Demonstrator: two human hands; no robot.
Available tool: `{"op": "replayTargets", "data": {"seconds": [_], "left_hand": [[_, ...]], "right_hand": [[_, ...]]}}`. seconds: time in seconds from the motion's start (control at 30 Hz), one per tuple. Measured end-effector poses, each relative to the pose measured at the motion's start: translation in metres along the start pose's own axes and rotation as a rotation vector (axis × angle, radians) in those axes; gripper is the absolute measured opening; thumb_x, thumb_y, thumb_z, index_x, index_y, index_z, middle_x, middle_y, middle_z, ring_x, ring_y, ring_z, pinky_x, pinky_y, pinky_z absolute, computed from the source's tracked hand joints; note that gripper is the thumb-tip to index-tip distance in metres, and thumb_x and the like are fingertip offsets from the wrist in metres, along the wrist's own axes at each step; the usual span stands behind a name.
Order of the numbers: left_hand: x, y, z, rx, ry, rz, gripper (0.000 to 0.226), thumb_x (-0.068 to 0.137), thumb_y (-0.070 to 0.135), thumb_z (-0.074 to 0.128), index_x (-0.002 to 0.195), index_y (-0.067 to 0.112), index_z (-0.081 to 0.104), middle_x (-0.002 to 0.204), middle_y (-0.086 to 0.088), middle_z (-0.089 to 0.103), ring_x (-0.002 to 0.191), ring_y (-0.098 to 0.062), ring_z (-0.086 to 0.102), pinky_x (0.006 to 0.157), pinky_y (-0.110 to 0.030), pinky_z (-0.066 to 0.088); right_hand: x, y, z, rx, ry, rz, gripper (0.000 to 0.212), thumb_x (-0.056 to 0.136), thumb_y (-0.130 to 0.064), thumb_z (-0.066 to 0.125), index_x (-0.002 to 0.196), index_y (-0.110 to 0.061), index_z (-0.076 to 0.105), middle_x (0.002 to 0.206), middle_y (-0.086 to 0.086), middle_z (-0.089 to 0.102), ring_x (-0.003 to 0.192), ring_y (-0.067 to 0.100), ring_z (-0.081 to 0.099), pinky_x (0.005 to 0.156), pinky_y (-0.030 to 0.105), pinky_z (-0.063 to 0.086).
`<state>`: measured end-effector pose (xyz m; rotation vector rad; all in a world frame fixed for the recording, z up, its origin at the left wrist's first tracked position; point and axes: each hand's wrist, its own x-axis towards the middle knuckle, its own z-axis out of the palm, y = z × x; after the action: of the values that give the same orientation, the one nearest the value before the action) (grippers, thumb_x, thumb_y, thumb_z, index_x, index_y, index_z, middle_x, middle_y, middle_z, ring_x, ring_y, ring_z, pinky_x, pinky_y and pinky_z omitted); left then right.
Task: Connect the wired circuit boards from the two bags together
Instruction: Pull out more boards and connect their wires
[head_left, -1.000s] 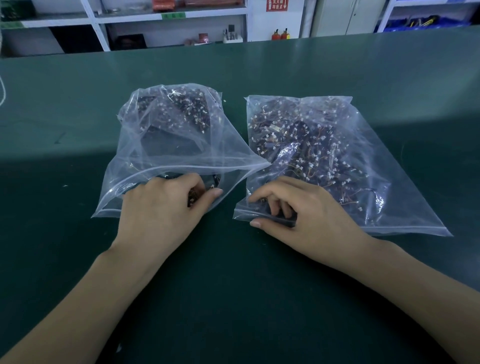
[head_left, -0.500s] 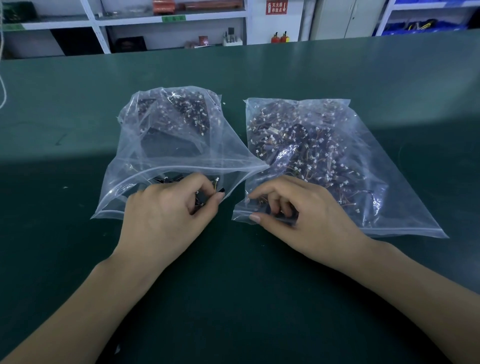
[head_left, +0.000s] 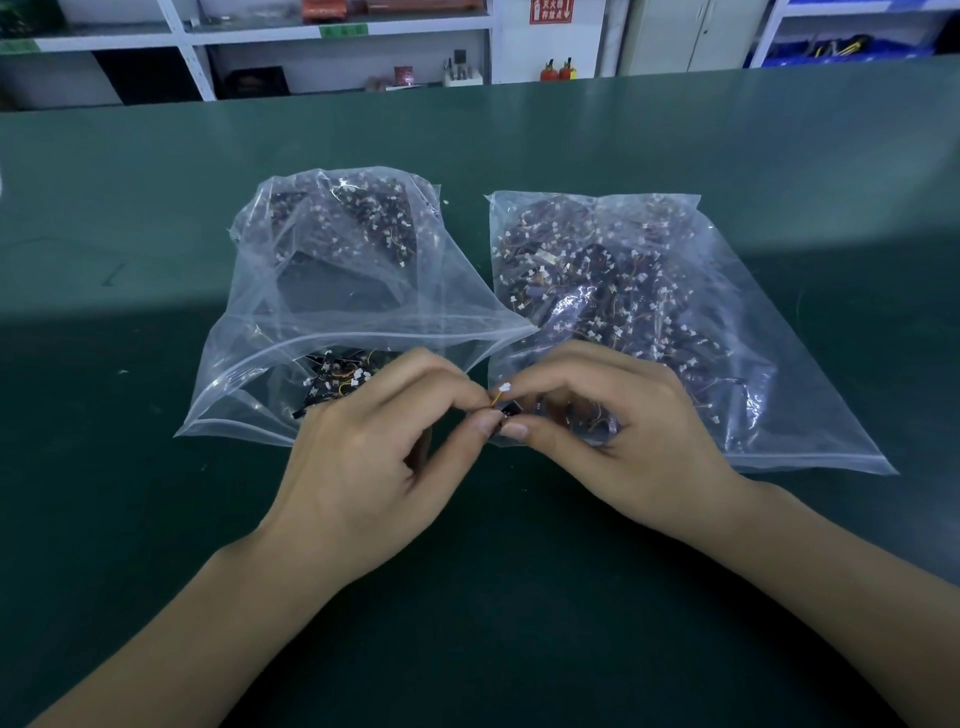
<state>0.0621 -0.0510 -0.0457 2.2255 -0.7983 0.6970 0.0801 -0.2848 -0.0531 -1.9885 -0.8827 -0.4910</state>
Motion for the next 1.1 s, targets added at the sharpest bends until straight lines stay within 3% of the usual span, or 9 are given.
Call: {"op": "replayTargets", "data": {"seconds": [0.13, 0.27, 0.33, 0.53, 0.63, 0.8, 0.9, 1.03, 1.1], "left_hand": [[-0.0030, 0.0012, 0.0028, -0.071, -0.055, -0.121, 0.016, 0.108, 0.035, 0.058, 0.098, 0.026, 0.067, 0.080, 0.015, 0.060, 0.061, -0.013, 0.056, 0.056, -0.027, 0.044], [-0.0050, 0.0016, 0.0075, -0.178, -0.149, -0.199, 0.019, 0.109, 0.037, 0.052, 0.097, 0.026, 0.062, 0.076, 0.008, 0.065, 0.059, -0.011, 0.055, 0.058, -0.012, 0.037], [-0.0044, 0.0024, 0.0082, -0.239, -0.171, -0.223, 0.020, 0.110, 0.038, 0.050, 0.096, 0.027, 0.060, 0.074, 0.006, 0.063, 0.058, -0.011, 0.054, 0.058, -0.013, 0.037], [-0.0025, 0.0033, 0.0076, -0.324, -0.202, -0.267, 0.027, 0.111, 0.040, 0.047, 0.090, 0.028, 0.059, 0.068, -0.003, 0.050, 0.057, -0.020, 0.046, 0.055, -0.033, 0.039], [-0.0025, 0.0026, 0.0078, -0.348, -0.208, -0.297, 0.031, 0.110, 0.041, 0.048, 0.089, 0.024, 0.062, 0.067, -0.002, 0.050, 0.057, -0.018, 0.044, 0.054, -0.030, 0.038], [-0.0023, 0.0024, 0.0073, -0.328, -0.181, -0.281, 0.031, 0.110, 0.043, 0.049, 0.084, 0.033, 0.060, 0.064, -0.001, 0.051, 0.056, -0.018, 0.047, 0.054, -0.035, 0.040], [-0.0021, 0.0024, 0.0079, -0.321, -0.173, -0.273, 0.030, 0.110, 0.043, 0.050, 0.085, 0.032, 0.063, 0.064, 0.000, 0.050, 0.056, -0.016, 0.047, 0.054, -0.030, 0.039], [-0.0019, 0.0033, 0.0067, -0.312, -0.137, -0.256, 0.021, 0.107, 0.046, 0.054, 0.094, 0.033, 0.063, 0.069, 0.003, 0.054, 0.058, -0.017, 0.050, 0.057, -0.021, 0.039], [-0.0024, 0.0037, 0.0058, -0.296, -0.105, -0.232, 0.018, 0.104, 0.046, 0.059, 0.096, 0.030, 0.061, 0.072, 0.003, 0.056, 0.060, -0.018, 0.053, 0.058, -0.019, 0.041]], "right_hand": [[0.0000, 0.0002, -0.0010, -0.008, 0.046, -0.052, 0.015, 0.090, -0.014, 0.088, 0.102, -0.009, 0.080, 0.092, -0.002, 0.070, 0.072, 0.010, 0.062, 0.072, 0.014, 0.045], [-0.0007, 0.0021, -0.0014, -0.011, 0.011, -0.075, 0.013, 0.090, -0.010, 0.087, 0.101, -0.008, 0.080, 0.093, -0.003, 0.069, 0.078, 0.000, 0.060, 0.074, 0.011, 0.045], [-0.0007, 0.0029, -0.0021, -0.021, 0.001, -0.068, 0.011, 0.091, -0.012, 0.086, 0.099, -0.008, 0.081, 0.093, -0.001, 0.070, 0.079, 0.000, 0.060, 0.074, 0.012, 0.045], [-0.0002, 0.0025, -0.0022, -0.081, -0.030, -0.123, 0.008, 0.096, -0.016, 0.082, 0.101, -0.009, 0.081, 0.094, 0.001, 0.070, 0.080, 0.011, 0.065, 0.076, 0.020, 0.052], [-0.0003, 0.0031, -0.0017, -0.092, -0.027, -0.136, 0.007, 0.098, -0.017, 0.080, 0.097, -0.010, 0.082, 0.093, 0.000, 0.069, 0.081, 0.010, 0.066, 0.075, 0.024, 0.054], [0.0003, 0.0033, 0.0004, -0.086, -0.024, -0.110, 0.005, 0.099, -0.014, 0.079, 0.102, -0.011, 0.082, 0.095, -0.001, 0.070, 0.082, 0.010, 0.067, 0.074, 0.026, 0.055], [0.0003, 0.0026, 0.0006, -0.099, -0.043, -0.079, 0.003, 0.100, -0.016, 0.078, 0.102, -0.014, 0.080, 0.094, -0.006, 0.069, 0.080, 0.008, 0.065, 0.072, 0.025, 0.054], [-0.0025, 0.0002, -0.0002, -0.130, -0.033, 0.037, 0.002, 0.104, -0.024, 0.067, 0.105, -0.023, 0.069, 0.089, -0.023, 0.059, 0.075, 0.005, 0.058, 0.072, 0.014, 0.043], [-0.0031, -0.0003, -0.0008, -0.125, -0.035, 0.104, 0.002, 0.106, -0.026, 0.060, 0.108, -0.026, 0.060, 0.084, -0.017, 0.060, 0.070, 0.013, 0.058, 0.065, 0.019, 0.043]]}}
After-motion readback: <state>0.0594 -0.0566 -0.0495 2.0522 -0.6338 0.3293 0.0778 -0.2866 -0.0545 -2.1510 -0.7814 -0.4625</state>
